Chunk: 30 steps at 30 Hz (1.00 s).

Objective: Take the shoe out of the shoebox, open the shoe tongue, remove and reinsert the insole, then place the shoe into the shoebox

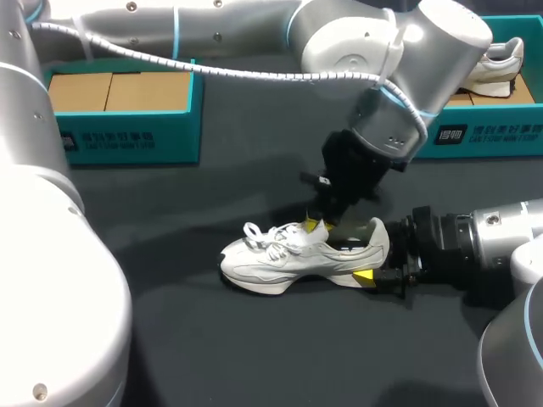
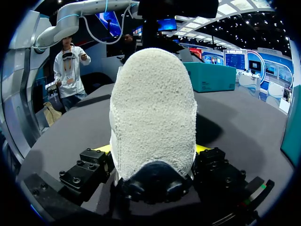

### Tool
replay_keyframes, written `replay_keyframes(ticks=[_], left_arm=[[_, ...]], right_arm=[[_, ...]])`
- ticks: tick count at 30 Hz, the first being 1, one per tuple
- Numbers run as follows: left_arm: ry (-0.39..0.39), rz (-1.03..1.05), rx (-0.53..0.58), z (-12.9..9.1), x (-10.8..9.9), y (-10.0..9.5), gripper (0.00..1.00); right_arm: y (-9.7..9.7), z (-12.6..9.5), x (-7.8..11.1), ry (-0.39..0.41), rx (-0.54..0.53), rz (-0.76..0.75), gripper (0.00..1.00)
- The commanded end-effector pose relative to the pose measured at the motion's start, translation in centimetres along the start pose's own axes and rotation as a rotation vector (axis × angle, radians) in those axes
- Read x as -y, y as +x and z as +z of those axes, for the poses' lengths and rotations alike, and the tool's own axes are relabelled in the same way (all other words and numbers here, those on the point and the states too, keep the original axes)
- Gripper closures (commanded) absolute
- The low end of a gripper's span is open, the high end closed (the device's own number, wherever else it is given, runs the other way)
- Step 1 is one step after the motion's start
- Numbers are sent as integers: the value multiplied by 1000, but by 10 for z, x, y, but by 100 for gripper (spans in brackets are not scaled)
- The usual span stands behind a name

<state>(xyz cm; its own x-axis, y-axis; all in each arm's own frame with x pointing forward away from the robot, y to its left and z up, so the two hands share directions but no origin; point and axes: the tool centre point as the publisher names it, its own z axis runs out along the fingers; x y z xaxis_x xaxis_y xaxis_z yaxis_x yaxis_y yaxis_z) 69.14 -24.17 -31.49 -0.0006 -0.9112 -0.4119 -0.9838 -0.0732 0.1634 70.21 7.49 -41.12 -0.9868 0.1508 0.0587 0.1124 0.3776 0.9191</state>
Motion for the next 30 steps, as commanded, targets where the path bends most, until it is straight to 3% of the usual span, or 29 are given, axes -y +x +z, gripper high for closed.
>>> replay_keyframes(ticks=[1,10,15,30], left_arm=[[22,-49,-105,-1,-13,-23,100],[63,-106,-343,-2,-22,-59,100],[73,-110,-421,2,-23,-73,100],[48,-111,-416,49,-15,-91,100]], right_arm=[[1,0,0,4,2,0,100],[1,0,0,4,2,0,100],[1,0,0,4,2,0,100],[1,0,0,4,2,0,100]])
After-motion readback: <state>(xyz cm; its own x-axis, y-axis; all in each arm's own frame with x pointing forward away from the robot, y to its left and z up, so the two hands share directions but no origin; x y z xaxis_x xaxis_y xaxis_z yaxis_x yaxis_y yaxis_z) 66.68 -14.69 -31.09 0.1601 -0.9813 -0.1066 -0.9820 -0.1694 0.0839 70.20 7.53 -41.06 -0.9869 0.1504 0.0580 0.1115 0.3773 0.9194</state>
